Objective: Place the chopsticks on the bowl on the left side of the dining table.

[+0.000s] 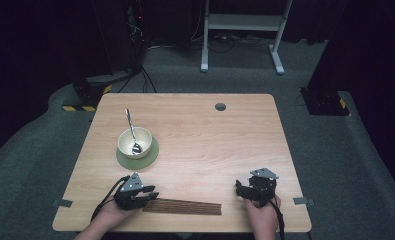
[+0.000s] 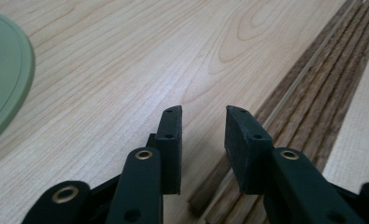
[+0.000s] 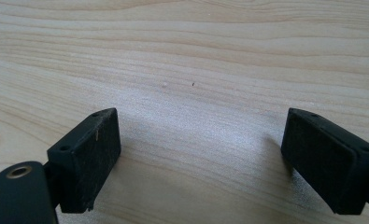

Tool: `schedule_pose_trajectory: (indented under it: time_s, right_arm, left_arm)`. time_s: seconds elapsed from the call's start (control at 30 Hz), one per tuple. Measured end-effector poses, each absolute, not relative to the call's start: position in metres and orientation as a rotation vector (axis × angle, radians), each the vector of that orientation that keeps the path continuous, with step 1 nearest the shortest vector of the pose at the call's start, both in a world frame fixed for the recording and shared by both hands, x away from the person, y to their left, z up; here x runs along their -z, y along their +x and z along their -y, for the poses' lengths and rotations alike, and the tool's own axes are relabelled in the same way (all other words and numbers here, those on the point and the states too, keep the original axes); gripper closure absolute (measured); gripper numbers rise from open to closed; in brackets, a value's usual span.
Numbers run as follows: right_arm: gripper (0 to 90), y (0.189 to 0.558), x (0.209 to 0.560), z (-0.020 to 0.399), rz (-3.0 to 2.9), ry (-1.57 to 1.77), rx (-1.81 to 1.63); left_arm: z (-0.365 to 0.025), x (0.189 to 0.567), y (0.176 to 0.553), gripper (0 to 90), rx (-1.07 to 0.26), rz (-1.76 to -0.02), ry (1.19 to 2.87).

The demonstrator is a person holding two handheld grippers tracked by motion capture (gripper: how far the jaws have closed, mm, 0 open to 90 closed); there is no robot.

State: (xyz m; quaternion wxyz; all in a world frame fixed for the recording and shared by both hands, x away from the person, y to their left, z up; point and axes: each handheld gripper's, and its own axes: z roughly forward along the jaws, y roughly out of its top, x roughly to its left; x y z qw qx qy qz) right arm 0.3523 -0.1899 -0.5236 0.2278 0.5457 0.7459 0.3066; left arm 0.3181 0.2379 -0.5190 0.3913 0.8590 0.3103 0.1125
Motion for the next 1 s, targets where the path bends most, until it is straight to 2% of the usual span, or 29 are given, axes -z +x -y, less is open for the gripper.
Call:
schedule_pose_trajectory:
  time_s: [0.2,0.33,0.43,1.0]
  right_arm:
    - [12.3,0.3521,0.5235,0.1905,-2.051,1.507,-0.849]
    - [12.3,0.3523,0.5235,0.1904,-2.049,1.509,-0.848]
    - [12.4,0.3526,0.5236,0.1899,-2.049,1.505,-0.842]
    - [12.7,0.3527,0.5233,0.1919,-2.048,1.511,-0.860]
  left_arm:
    - [-0.2389,0.5188,0.3173,68.3,-0.277,-0.773,2.169]
    - [-0.2381,0.5154,0.3143,65.8,-0.265,-0.750,2.156]
    - [-0.2365,0.5168,0.3161,59.9,-0.241,-0.758,2.153]
    - [-0.2320,0.5194,0.3141,66.0,-0.231,-0.709,2.190]
